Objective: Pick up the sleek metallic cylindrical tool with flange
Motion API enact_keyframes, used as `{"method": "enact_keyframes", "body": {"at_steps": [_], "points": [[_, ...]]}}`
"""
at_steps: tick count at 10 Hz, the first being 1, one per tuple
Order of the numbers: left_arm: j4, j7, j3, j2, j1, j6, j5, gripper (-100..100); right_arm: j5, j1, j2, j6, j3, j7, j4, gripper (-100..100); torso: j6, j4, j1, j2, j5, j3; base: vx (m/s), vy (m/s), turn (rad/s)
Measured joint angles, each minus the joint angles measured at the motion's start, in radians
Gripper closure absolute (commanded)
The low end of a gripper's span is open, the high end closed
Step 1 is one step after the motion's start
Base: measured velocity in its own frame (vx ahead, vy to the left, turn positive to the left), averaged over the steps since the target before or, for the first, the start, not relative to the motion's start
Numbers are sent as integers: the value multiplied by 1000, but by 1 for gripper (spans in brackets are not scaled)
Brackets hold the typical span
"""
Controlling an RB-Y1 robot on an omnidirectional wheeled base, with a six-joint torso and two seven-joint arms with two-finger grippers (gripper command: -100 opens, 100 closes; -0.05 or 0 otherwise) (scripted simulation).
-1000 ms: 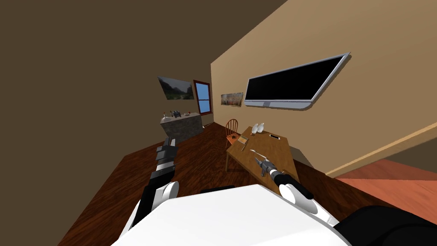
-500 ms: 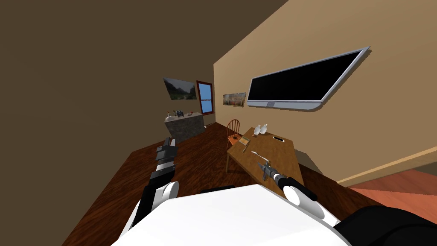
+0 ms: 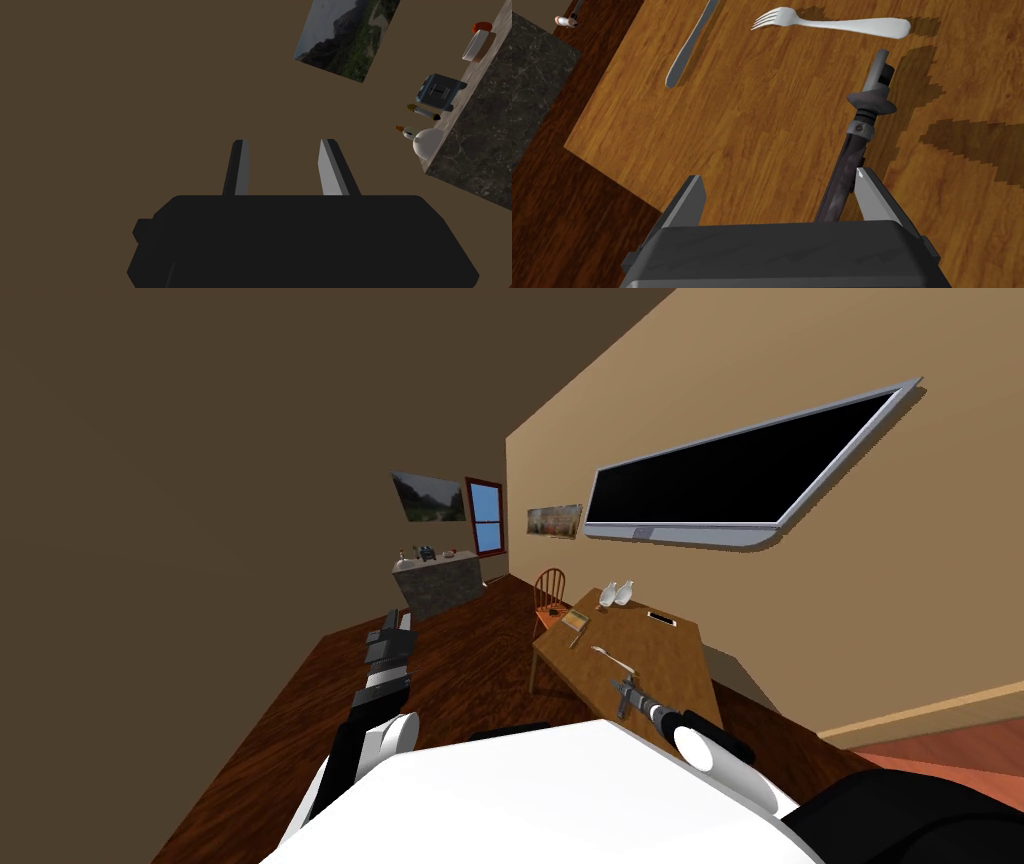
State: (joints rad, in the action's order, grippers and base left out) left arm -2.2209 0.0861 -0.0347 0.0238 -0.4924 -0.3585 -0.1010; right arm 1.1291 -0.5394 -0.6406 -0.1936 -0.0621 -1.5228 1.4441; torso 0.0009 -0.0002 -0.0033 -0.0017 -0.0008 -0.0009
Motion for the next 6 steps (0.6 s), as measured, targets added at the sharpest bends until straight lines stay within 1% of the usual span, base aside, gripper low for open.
{"method": "enact_keyframes", "body": {"at_steps": [1, 2, 3, 4, 5, 6], "points": [[0, 0, 0, 0, 0, 0, 0, 0, 38, 0, -23, -12, 12, -19, -29, -100, 0, 0, 0, 0, 0, 0, 29, -61, 165], [0, 0, 0, 0, 0, 0, 0, 0, 82, -3, -42, -28, 24, -42, -57, -100, 0, 0, -1, -1, 0, -1, 19, -58, 54], [0, 0, 0, 0, 0, 0, 0, 0, 87, 1, -40, -51, 16, -67, -70, -100, 0, 0, -1, -1, 0, 0, 23, -49, 87], [0, 0, 0, 0, 0, 0, 0, 0, 79, 6, -38, -86, 5, -108, -85, -100, 0, 0, 0, -1, 0, -1, 20, -38, 49], [0, 0, 0, 0, 0, 0, 0, 0, 104, 16, -49, -97, 15, -117, -111, -100, 0, 0, 0, -1, 0, -1, 8, -17, -3], [0, 0, 0, 0, 0, 0, 0, 0, 132, 19, -56, -93, 23, -108, -125, -100, 0, 0, 2, 0, 0, 0, 14, -25, 79]]}}
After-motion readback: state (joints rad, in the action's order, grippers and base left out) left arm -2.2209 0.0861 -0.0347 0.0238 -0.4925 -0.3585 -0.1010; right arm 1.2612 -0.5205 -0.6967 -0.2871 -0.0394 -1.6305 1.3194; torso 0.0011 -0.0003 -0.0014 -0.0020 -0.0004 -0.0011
